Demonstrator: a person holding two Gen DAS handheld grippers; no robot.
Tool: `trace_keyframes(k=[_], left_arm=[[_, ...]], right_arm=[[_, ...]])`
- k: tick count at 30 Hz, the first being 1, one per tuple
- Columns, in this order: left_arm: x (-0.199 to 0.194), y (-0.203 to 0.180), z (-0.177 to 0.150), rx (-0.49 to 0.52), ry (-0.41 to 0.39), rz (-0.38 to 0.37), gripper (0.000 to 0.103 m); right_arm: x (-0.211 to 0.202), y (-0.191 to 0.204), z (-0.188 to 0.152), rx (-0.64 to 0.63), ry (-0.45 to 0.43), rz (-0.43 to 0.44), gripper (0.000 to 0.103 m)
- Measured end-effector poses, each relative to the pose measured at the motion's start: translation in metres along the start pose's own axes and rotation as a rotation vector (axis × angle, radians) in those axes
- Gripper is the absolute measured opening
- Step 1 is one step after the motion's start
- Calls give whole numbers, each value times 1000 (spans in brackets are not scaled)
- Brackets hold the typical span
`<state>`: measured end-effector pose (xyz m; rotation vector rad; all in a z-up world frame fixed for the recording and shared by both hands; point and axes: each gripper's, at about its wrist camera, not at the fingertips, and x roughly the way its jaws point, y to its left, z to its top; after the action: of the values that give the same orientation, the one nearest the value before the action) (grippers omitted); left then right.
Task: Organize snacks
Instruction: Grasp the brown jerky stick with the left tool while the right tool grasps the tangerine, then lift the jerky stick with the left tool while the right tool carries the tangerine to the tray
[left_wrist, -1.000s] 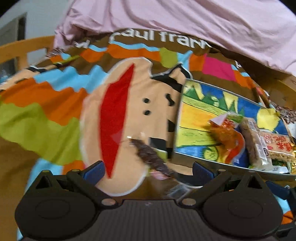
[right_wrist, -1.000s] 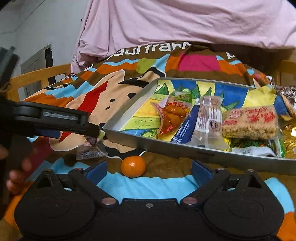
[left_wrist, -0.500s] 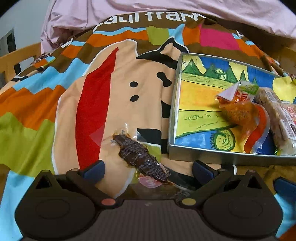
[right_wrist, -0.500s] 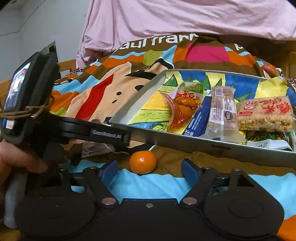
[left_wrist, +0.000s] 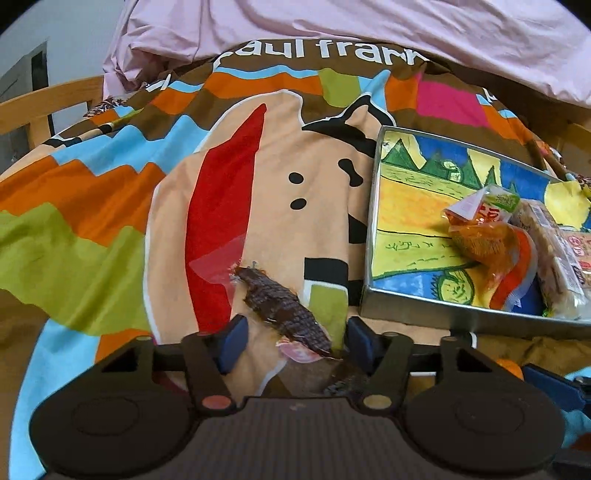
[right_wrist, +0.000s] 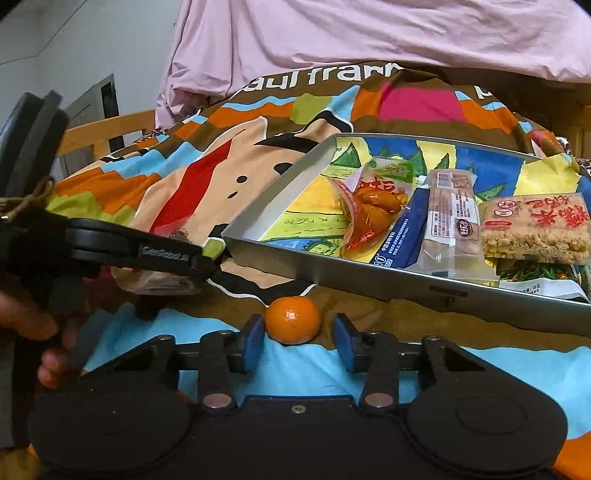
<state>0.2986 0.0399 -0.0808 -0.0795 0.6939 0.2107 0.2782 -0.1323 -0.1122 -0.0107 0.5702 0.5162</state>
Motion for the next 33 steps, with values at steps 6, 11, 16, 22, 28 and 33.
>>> trace_keyframes(k=[6,11,16,22,28,33], left_arm=[[-18,5,-8,10,21,-40,54],[-25,6,-14,22,26,-62,55],[-17,10,-8,-38,21,-65,69],[-13,13,-7,-48,19,-41,54],[-25,15,-9,-51,17,-47,34],[-43,9,-8,-4,17,-43,27]], right_arm=[[-5,2,-1,-7,-14,5,36],[-3,2,-1,-8,-5,3,43],[2,3,1,-14,15,4,51],[1,7,2,-38,5,-3,38],[-4,10,3,-56,-19,-4,36],[-11,15,3,-84,-41,-1,36]])
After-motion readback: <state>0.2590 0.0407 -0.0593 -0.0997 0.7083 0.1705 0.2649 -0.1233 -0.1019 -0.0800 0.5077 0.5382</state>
